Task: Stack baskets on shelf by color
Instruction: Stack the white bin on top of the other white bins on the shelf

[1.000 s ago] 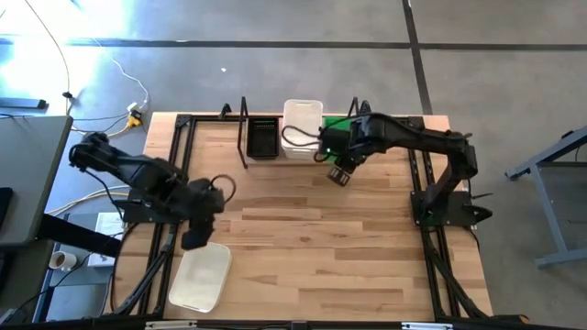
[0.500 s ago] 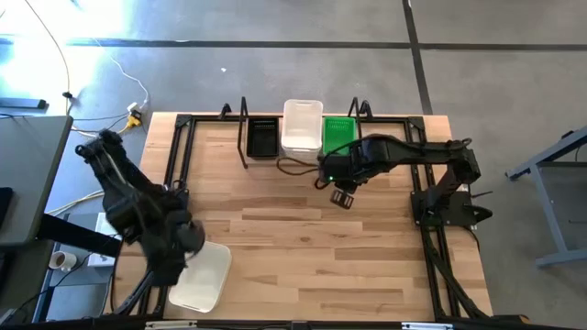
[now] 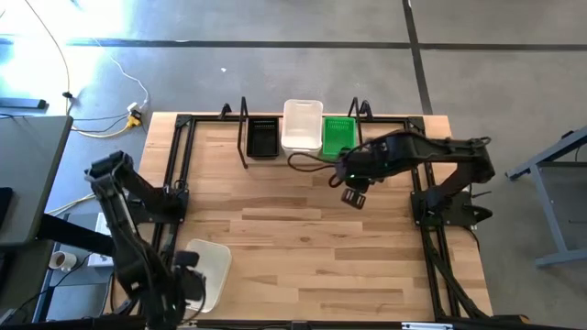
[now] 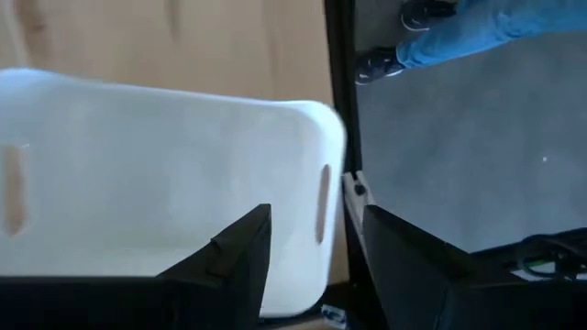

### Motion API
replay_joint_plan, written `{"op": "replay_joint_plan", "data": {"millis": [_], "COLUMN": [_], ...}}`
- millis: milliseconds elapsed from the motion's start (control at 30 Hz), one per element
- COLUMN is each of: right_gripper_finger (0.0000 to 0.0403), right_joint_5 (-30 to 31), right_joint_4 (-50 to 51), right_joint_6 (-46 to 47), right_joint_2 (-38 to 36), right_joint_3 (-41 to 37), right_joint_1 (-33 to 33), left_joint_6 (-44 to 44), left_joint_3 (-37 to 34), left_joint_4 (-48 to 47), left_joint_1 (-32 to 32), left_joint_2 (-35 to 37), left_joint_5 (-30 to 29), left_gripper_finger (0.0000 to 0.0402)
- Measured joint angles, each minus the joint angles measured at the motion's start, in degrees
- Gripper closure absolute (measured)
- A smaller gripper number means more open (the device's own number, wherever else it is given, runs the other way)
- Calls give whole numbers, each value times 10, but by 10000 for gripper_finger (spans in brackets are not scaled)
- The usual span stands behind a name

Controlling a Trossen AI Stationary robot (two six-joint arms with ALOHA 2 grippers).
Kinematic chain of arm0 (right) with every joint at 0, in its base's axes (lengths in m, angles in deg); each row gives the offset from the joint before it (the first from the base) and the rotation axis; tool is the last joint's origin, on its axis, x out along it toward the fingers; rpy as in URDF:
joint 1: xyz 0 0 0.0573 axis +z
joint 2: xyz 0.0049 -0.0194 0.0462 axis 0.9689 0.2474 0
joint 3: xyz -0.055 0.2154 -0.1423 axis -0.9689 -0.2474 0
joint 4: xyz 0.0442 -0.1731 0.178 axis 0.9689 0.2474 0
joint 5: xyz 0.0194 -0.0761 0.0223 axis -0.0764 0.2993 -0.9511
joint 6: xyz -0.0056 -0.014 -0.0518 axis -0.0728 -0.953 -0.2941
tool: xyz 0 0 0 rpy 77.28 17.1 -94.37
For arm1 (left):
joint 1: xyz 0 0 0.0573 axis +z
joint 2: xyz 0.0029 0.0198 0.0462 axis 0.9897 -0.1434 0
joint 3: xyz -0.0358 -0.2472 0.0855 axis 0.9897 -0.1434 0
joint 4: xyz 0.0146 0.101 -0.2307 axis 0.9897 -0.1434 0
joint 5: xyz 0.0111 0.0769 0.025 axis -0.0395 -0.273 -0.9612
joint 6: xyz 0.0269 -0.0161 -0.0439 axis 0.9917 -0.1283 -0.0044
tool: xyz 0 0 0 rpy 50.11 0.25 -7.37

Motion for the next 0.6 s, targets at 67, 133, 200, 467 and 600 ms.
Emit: {"op": "replay_joint_plan", "data": {"millis": [67, 133, 200, 467, 600], "right_gripper_finger": [308, 308, 308, 308, 308], "right_joint_5": [0, 0, 1, 1, 1], "right_joint_4": [0, 0, 0, 0, 0], "right_joint_6": [11, 23, 33, 53, 53], "right_joint_2": [-11, -22, -31, -48, -48], "right_joint_3": [0, 0, 0, 0, 0], "right_joint_1": [0, 0, 0, 0, 0], "left_joint_6": [1, 7, 10, 22, 29], "left_joint_3": [0, 0, 0, 0, 0], "left_joint_4": [18, 25, 32, 57, 84], "left_joint_1": [-4, -7, -7, -7, -7], "left_joint_2": [-22, -44, -64, -116, -133], "left_joint_5": [0, 0, 1, 18, 39], "left_gripper_finger": [238, 238, 238, 238, 240]}}
